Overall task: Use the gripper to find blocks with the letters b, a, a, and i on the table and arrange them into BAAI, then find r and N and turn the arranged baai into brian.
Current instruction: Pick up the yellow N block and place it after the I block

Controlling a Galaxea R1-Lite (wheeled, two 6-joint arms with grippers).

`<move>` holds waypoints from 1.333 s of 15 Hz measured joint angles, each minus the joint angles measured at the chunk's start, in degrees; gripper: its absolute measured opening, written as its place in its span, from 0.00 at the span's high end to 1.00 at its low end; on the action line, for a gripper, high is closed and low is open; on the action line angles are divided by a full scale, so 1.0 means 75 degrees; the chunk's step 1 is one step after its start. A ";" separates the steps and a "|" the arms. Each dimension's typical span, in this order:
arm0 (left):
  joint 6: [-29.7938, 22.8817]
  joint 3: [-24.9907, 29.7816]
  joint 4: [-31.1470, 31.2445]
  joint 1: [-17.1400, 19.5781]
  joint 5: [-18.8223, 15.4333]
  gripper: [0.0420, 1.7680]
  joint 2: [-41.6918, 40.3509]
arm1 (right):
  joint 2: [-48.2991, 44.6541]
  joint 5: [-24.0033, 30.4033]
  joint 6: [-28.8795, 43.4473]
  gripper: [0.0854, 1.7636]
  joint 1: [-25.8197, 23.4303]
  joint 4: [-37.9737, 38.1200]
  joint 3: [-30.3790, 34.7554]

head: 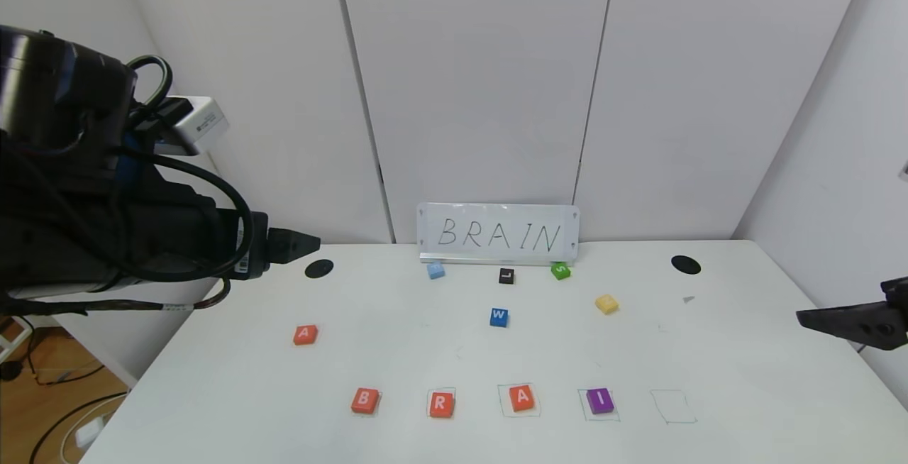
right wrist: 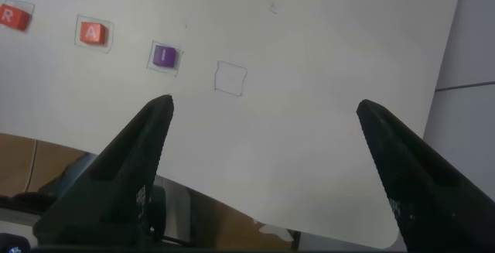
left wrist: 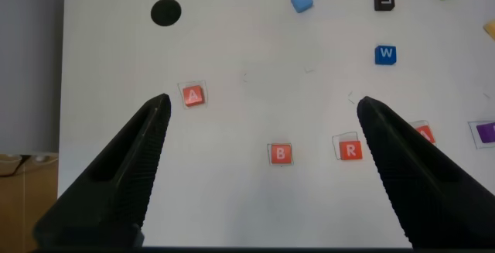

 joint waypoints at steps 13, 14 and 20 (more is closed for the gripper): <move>0.0047 0.0037 -0.0007 0.0036 -0.0003 0.03 0.0026 | 0.1804 -0.0372 0.1812 0.03 0.0263 0.0793 -0.1507; 0.0047 0.0037 -0.0008 0.0036 0.0000 0.03 0.0036 | 0.1996 -0.0647 0.2337 0.03 0.0367 0.0785 -0.1585; 0.0047 0.0042 -0.0008 0.0036 0.0000 0.03 0.0055 | 0.2922 -0.0925 0.4366 0.03 0.0800 0.0709 -0.2224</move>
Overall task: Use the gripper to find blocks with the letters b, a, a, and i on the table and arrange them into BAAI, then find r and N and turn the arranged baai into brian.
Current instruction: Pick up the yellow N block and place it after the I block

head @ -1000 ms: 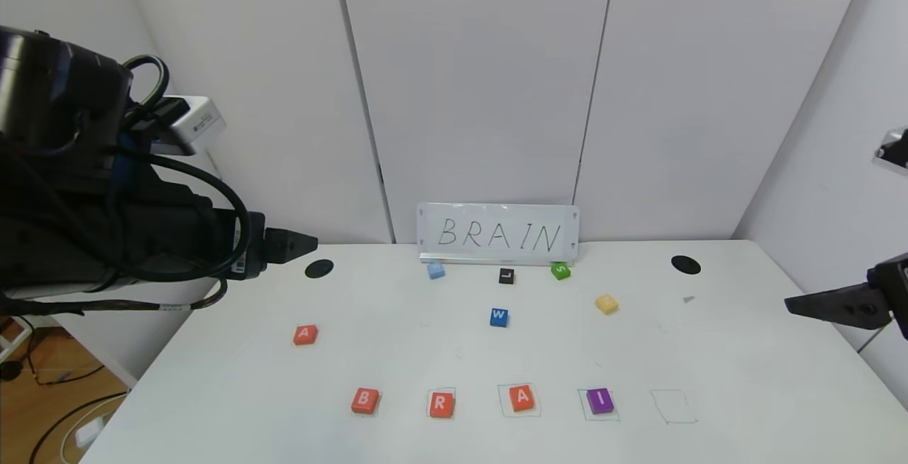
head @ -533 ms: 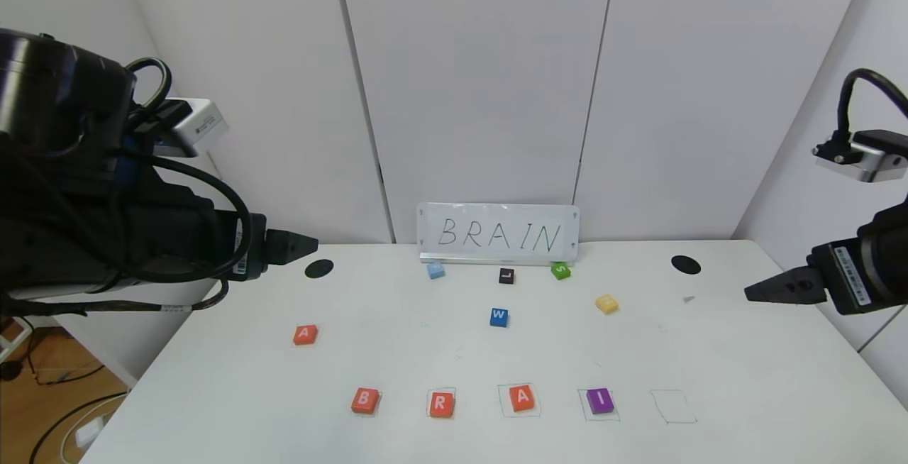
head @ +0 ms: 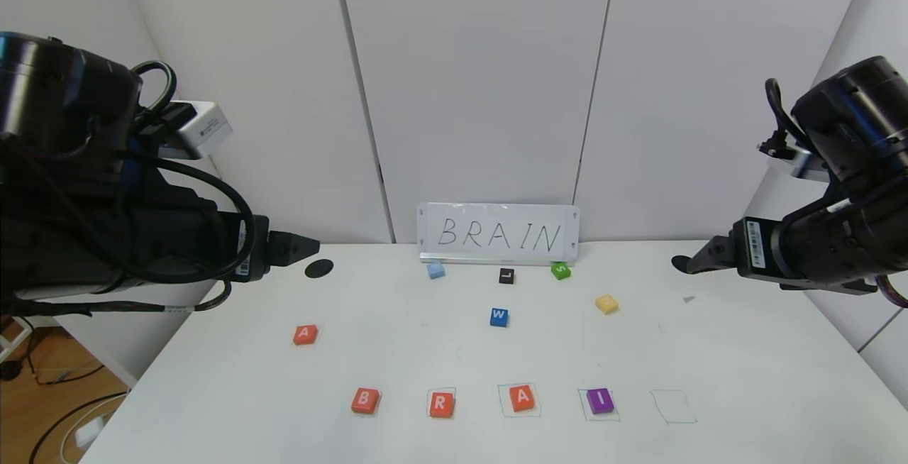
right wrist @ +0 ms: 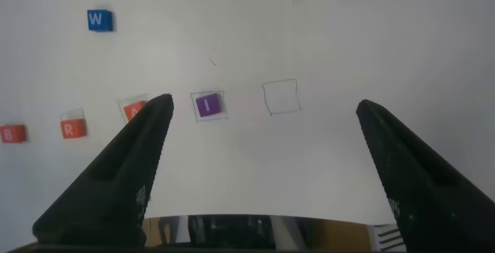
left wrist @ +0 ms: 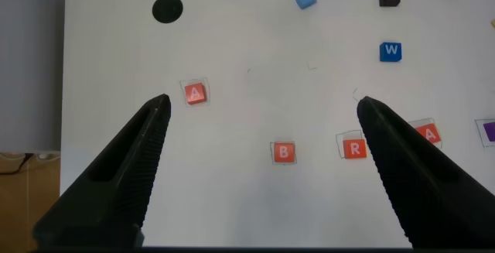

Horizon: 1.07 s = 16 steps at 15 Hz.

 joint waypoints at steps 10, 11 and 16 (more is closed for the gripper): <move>0.0011 -0.0042 -0.0016 0.0184 -0.0008 0.03 0.0033 | 0.2076 0.0000 0.2505 0.03 -0.0067 -0.0128 -0.1713; 0.0036 -0.0042 -0.0016 0.0192 -0.0008 0.03 0.0036 | 0.2318 0.0000 0.2602 0.03 -0.0106 -0.0036 -0.1933; 0.0059 -0.0041 -0.0013 0.0206 -0.0011 0.03 0.0036 | 0.3696 0.0011 0.3293 0.03 -0.0379 0.1146 -0.3730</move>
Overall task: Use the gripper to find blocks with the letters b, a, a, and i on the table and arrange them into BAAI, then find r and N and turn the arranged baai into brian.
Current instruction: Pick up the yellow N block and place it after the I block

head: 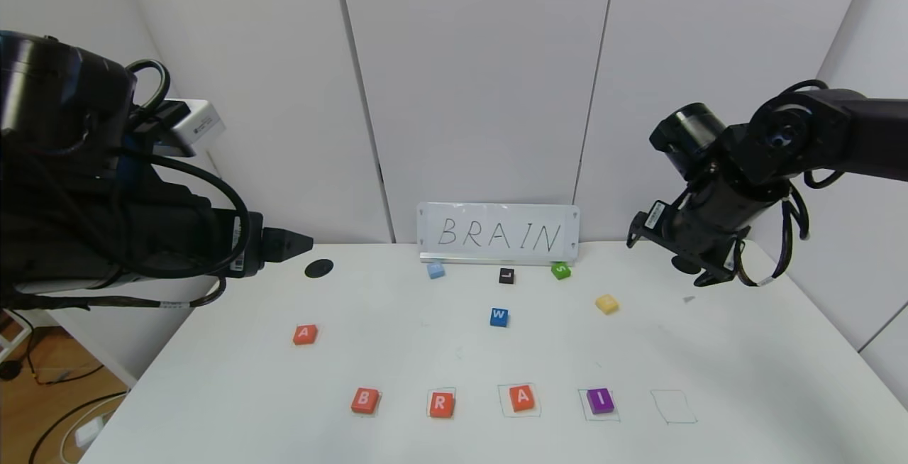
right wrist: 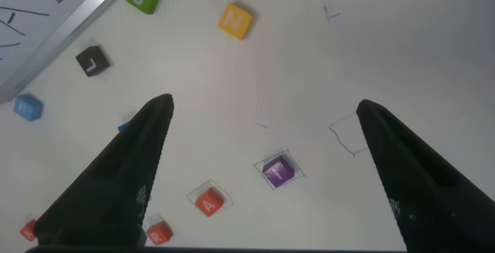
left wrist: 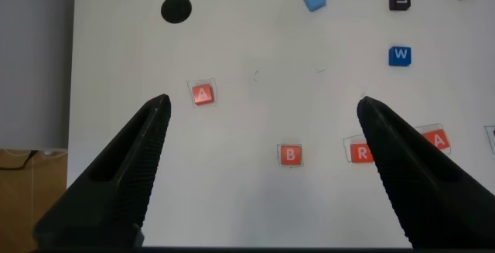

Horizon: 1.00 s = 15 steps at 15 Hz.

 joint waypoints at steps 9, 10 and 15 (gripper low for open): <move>0.0000 0.0026 0.0000 -0.0007 0.0003 0.03 -0.0003 | 0.1621 0.0000 0.0574 0.03 -0.0319 -0.0780 -0.0349; 0.0000 0.0029 0.0000 -0.0008 0.0003 0.03 0.0003 | 0.1731 0.0000 0.0613 0.03 -0.0323 -0.0897 -0.0353; 0.0054 0.0062 -0.0003 -0.0052 0.0003 0.03 0.0018 | 0.2168 0.0003 0.0642 0.03 -0.0315 -0.1273 -0.0367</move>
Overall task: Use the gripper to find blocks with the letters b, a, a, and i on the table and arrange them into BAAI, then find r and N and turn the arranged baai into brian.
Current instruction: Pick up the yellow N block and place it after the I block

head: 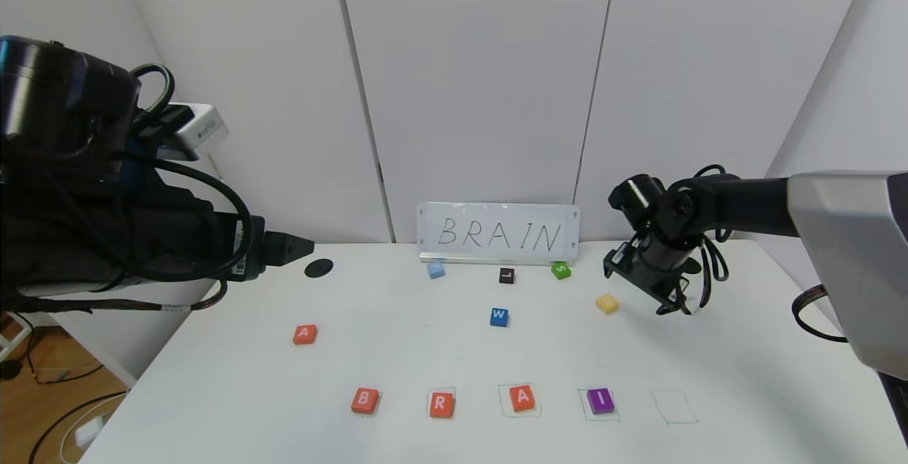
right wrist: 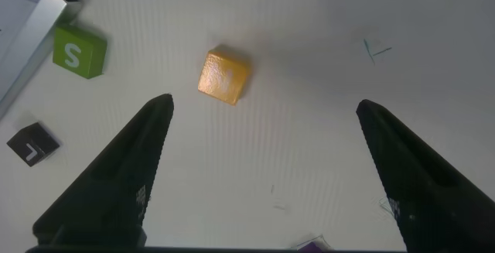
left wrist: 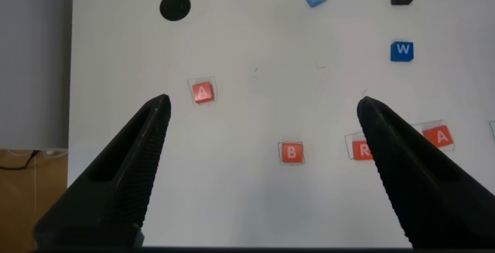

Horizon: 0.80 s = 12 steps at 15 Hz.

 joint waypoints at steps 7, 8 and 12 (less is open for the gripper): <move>0.0008 0.0018 0.0000 -0.0036 0.0000 0.03 0.0057 | 0.0338 0.0005 0.0000 0.03 -0.0008 -0.0343 -0.0018; 0.0005 0.0018 0.0003 -0.0039 -0.0003 0.03 0.0060 | 0.0372 0.0005 -0.0003 0.03 -0.0008 -0.0358 -0.0018; 0.0020 0.0021 0.0000 -0.0036 -0.0003 0.03 0.0063 | 0.0486 0.0005 -0.0010 0.03 -0.0003 -0.0406 -0.0018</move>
